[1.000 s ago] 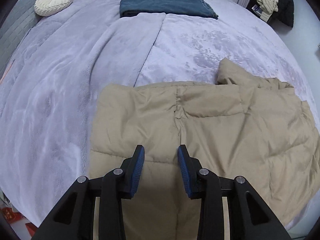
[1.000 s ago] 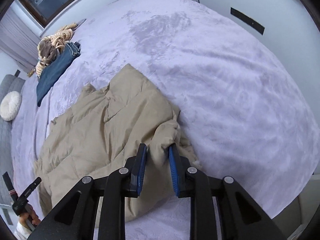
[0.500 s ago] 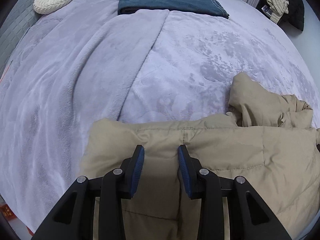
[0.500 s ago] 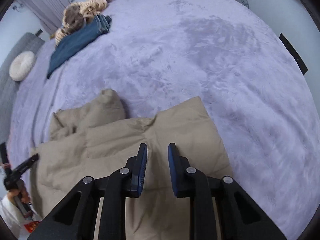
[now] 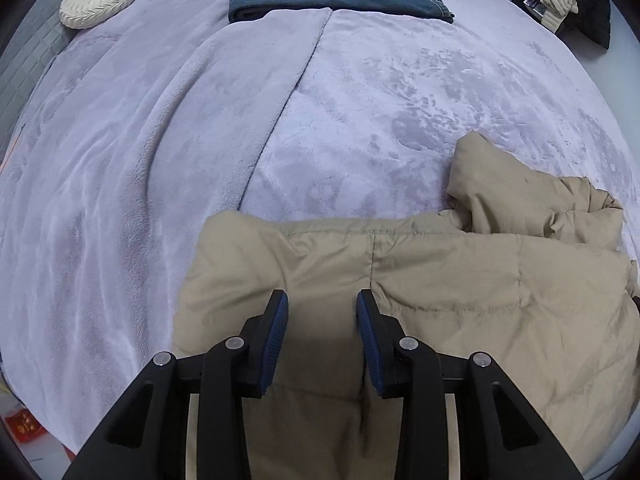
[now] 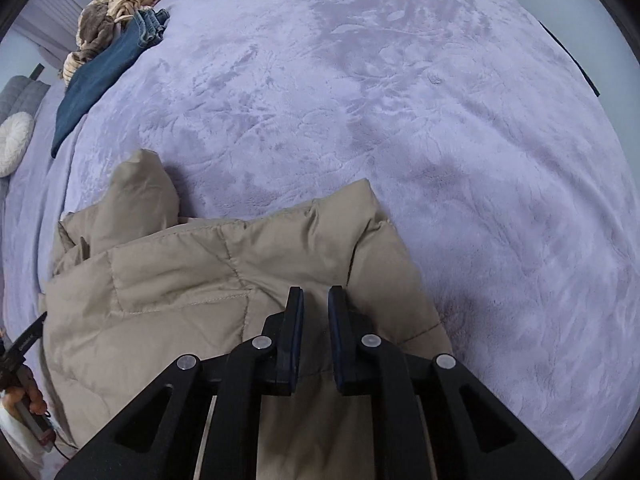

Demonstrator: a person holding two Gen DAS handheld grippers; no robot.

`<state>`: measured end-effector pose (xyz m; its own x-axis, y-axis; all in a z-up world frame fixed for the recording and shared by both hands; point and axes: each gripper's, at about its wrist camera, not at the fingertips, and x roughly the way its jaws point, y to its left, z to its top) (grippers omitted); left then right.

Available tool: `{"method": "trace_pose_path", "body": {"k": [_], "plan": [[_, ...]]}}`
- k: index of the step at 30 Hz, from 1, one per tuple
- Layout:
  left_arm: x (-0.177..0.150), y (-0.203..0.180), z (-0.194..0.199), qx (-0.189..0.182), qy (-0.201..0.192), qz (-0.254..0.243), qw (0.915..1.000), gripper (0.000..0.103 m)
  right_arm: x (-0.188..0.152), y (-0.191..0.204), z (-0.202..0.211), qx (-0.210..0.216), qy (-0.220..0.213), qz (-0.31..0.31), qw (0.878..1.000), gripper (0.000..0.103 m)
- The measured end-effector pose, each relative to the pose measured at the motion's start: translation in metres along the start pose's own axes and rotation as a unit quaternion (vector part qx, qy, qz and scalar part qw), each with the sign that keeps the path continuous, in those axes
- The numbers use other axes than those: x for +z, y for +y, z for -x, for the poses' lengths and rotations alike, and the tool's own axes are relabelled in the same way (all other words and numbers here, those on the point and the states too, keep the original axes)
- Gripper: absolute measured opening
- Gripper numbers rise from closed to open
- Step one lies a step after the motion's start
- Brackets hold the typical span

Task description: Fold large clothes

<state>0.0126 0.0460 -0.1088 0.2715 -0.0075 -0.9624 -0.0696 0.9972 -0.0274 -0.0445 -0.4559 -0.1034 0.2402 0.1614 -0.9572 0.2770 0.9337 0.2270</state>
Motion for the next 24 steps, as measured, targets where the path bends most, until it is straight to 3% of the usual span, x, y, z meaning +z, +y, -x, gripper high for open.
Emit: {"method": "trace_pose_path", "body": {"k": [1,2,3,6,11,12,13,14,21,23,24], "plan": [[-0.003,0.001,0.006,-0.002,0.002,0.003,1.0,0.05,-0.003,0.002,0.006,0.007,0.0,0.0,1.0,0.014],[-0.007,0.003,0.013,-0.001,0.0,0.006,1.0,0.069,-0.007,0.004,0.012,0.015,0.002,0.0,1.0,0.014],[-0.011,0.004,0.02,0.001,-0.006,0.01,0.9999,0.073,-0.011,0.007,0.017,0.022,0.005,-0.001,1.0,0.015],[-0.02,0.005,0.036,-0.007,-0.006,0.018,0.9998,0.073,-0.024,0.013,0.031,0.038,0.012,0.0,0.999,0.02],[-0.033,0.005,0.049,-0.017,0.007,0.034,0.9992,0.073,-0.041,0.022,0.041,0.058,0.027,-0.004,0.998,0.021],[-0.035,0.004,0.051,-0.018,0.007,0.034,0.9992,0.076,-0.042,0.024,0.04,0.06,0.029,-0.004,0.998,0.021],[-0.037,0.004,0.054,-0.019,0.007,0.035,0.9992,0.095,-0.044,0.026,0.041,0.064,0.031,-0.004,0.997,0.021],[-0.039,0.003,0.058,-0.018,0.004,0.036,0.9992,0.103,-0.046,0.028,0.041,0.067,0.032,-0.004,0.997,0.021],[-0.047,-0.006,0.071,-0.016,0.004,0.03,0.9994,0.103,-0.056,0.04,0.044,0.085,0.04,0.001,0.996,0.021],[-0.048,-0.007,0.072,-0.012,0.006,0.029,0.9995,0.103,-0.057,0.043,0.043,0.091,0.04,0.003,0.995,0.025],[-0.048,-0.007,0.073,-0.01,0.005,0.029,0.9995,0.103,-0.057,0.044,0.043,0.095,0.041,0.003,0.995,0.034]]}}
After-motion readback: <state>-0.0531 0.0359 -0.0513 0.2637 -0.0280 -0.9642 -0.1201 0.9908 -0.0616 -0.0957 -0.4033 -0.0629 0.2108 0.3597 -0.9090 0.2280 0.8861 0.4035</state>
